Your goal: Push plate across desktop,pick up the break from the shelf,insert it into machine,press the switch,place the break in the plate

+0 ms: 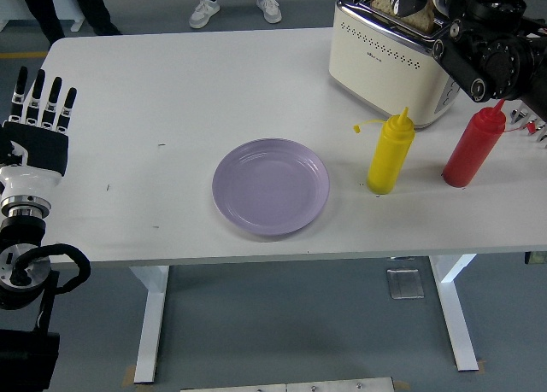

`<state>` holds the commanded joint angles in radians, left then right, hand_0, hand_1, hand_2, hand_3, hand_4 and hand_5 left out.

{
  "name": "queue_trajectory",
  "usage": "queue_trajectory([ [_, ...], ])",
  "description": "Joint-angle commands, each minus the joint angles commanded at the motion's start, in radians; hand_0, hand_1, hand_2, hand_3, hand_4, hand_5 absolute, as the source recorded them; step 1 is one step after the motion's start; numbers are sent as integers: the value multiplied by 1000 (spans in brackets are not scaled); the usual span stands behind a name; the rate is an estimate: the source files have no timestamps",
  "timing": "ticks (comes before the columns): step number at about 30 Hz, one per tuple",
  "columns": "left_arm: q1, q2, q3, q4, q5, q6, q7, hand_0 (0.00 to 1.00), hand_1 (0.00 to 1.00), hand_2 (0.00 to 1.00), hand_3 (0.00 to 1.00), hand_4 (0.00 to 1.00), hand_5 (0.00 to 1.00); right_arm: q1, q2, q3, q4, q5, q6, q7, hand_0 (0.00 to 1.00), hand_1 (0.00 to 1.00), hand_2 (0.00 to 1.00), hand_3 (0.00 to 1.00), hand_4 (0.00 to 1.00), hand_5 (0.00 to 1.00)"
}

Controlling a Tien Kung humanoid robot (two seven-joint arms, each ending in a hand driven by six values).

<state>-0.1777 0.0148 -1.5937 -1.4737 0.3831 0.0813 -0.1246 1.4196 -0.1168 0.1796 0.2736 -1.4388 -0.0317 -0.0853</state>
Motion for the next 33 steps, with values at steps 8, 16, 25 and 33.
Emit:
queue_trajectory([
  [8, 7, 0, 0, -2, 0, 0, 0, 797, 810, 833, 764, 619, 998, 6, -65, 135, 71, -150, -25, 1, 232, 356, 432, 500, 334, 100],
  [16, 20, 2, -3, -3, 1, 0, 0, 796, 810, 832, 764, 619, 998, 25, -164, 305, 232, -302, -53, -12, 240, 340, 418, 486, 290, 92],
  [25, 26, 3, -5, -4, 1, -1, 0, 796, 810, 832, 764, 619, 998, 41, -214, 456, 451, -264, -12, -29, 250, 334, 410, 481, 275, 86],
  [33, 32, 4, -18, -5, 2, 0, -1, 796, 810, 832, 764, 619, 998, 45, -218, 413, 641, -91, 110, -47, 242, 333, 410, 480, 267, 88],
])
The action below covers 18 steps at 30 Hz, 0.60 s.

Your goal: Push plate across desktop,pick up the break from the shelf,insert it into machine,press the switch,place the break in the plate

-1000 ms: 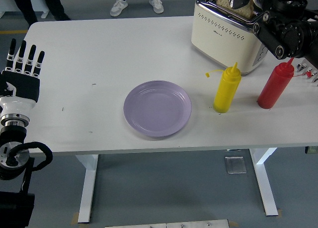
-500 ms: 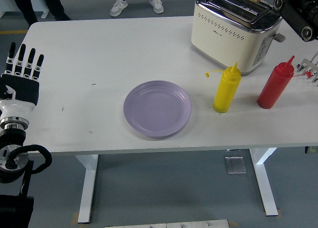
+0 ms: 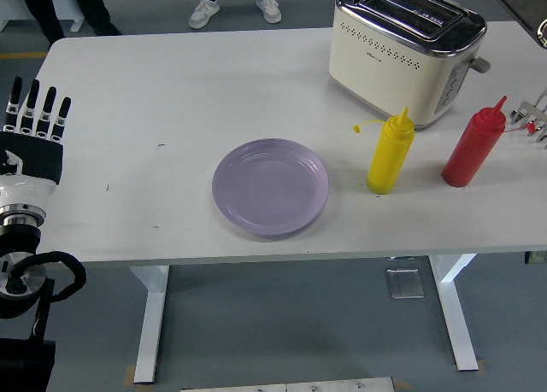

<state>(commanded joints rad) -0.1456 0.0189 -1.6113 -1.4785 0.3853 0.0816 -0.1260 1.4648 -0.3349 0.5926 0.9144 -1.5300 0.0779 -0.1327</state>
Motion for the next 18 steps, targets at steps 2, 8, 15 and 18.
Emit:
queue_trajectory([
  [2, 0, 0, -2, 0, 0, 0, 0, 796, 810, 832, 764, 619, 998, 3, 4, -33, 40, 42, 29, -2, 239, 331, 408, 479, 256, 98],
  [8, -4, -2, -3, 0, -1, 1, 0, 796, 810, 832, 764, 619, 998, 6, 30, -159, 150, 168, 103, -16, 241, 329, 406, 479, 243, 94],
  [15, -7, -3, -10, 1, -1, 2, 0, 796, 809, 833, 764, 618, 998, 1, 63, -279, 205, 293, 172, -25, 242, 327, 404, 476, 229, 92],
  [18, -8, -4, -11, 1, 0, 3, 0, 796, 809, 833, 764, 618, 998, -1, 79, -322, 221, 334, 201, -22, 242, 327, 404, 476, 229, 92],
])
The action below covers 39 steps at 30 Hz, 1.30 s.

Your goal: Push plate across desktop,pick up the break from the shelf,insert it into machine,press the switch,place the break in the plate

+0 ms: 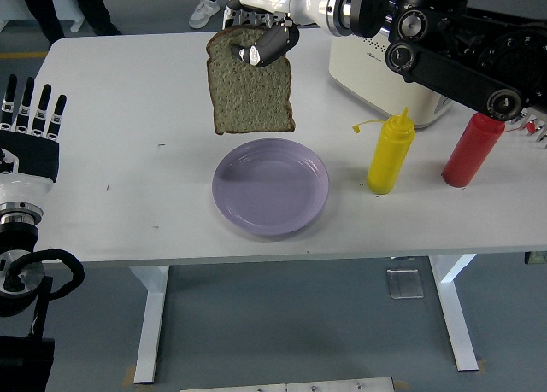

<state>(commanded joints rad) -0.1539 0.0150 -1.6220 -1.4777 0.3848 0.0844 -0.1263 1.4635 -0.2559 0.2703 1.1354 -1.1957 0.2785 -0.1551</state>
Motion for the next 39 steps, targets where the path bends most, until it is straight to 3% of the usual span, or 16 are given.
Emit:
queue_trajectory([
  [8, -3, -2, 3, 1, 0, 1, 0, 796, 808, 832, 764, 618, 998, -28, 45, -93, -1, 54, 34, 7, 253, 326, 404, 477, 218, 92],
  [15, -8, -4, 6, 1, -1, 1, 0, 796, 809, 832, 764, 618, 998, -76, 78, -127, -68, 79, 20, 27, 261, 329, 407, 479, 215, 91],
  [25, -15, -5, 6, 1, 0, 2, 0, 796, 809, 832, 764, 619, 998, -126, 94, -129, -188, 123, 14, 47, 274, 335, 418, 483, 225, 86],
  [26, -16, -5, 6, 1, 0, 1, 0, 795, 808, 832, 764, 619, 998, -128, 95, -130, -194, 124, 12, 49, 343, 424, 480, 515, 250, 112],
  [31, -20, -6, 6, 1, 0, 1, 0, 795, 808, 832, 764, 619, 998, -136, 102, -138, -236, 127, 5, 63, 343, 424, 480, 515, 250, 112],
  [32, -20, -6, 7, 1, 0, 2, 0, 795, 808, 832, 764, 619, 998, -138, 103, -140, -243, 127, 8, 65, 454, 504, 533, 558, 347, 177],
  [37, -21, -6, 6, 1, 0, 2, 0, 795, 808, 832, 764, 619, 998, -148, 105, -152, -273, 123, 26, 75, 454, 504, 533, 558, 347, 177],
  [38, -21, -6, 5, 0, 0, 2, 0, 796, 808, 832, 764, 619, 998, -149, 105, -154, -276, 122, 29, 76, 629, 658, 657, 729, 523, 261],
  [39, -21, -6, 6, 0, 0, 2, 0, 796, 808, 832, 764, 619, 998, -150, 105, -156, -280, 119, 36, 77, 629, 658, 657, 729, 523, 261],
])
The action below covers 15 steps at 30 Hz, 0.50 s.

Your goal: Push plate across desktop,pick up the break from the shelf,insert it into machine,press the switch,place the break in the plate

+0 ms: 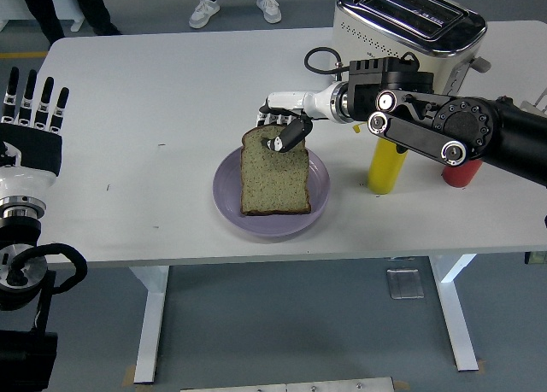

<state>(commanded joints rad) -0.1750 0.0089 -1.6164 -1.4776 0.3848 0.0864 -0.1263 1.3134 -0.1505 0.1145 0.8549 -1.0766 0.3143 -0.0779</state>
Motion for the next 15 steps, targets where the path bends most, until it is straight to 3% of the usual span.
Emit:
queue_trajectory([
  [4, 2, 0, 2, 0, 0, 0, 0, 796, 808, 832, 764, 619, 998, -6, 0, -3, -10, -14, 8, 17, 629, 658, 657, 729, 523, 261],
  [5, 3, 0, 2, 0, 0, 0, 0, 795, 808, 832, 764, 619, 998, -8, 0, -2, -12, -19, 11, 22, 768, 772, 814, 844, 641, 339],
  [10, 7, 1, 6, -2, 0, 0, -1, 795, 808, 832, 764, 619, 998, -14, 2, 1, -16, -32, 5, 48, 768, 772, 814, 844, 641, 339],
  [11, 8, 1, 6, -3, 0, 0, -1, 796, 807, 832, 763, 619, 998, -16, 2, 3, -17, -32, 2, 53, 847, 845, 916, 924, 704, 374],
  [15, 13, 2, 7, -11, 0, 0, -3, 796, 807, 832, 763, 619, 998, -21, 1, 18, -18, -32, -11, 69, 847, 845, 916, 924, 704, 374],
])
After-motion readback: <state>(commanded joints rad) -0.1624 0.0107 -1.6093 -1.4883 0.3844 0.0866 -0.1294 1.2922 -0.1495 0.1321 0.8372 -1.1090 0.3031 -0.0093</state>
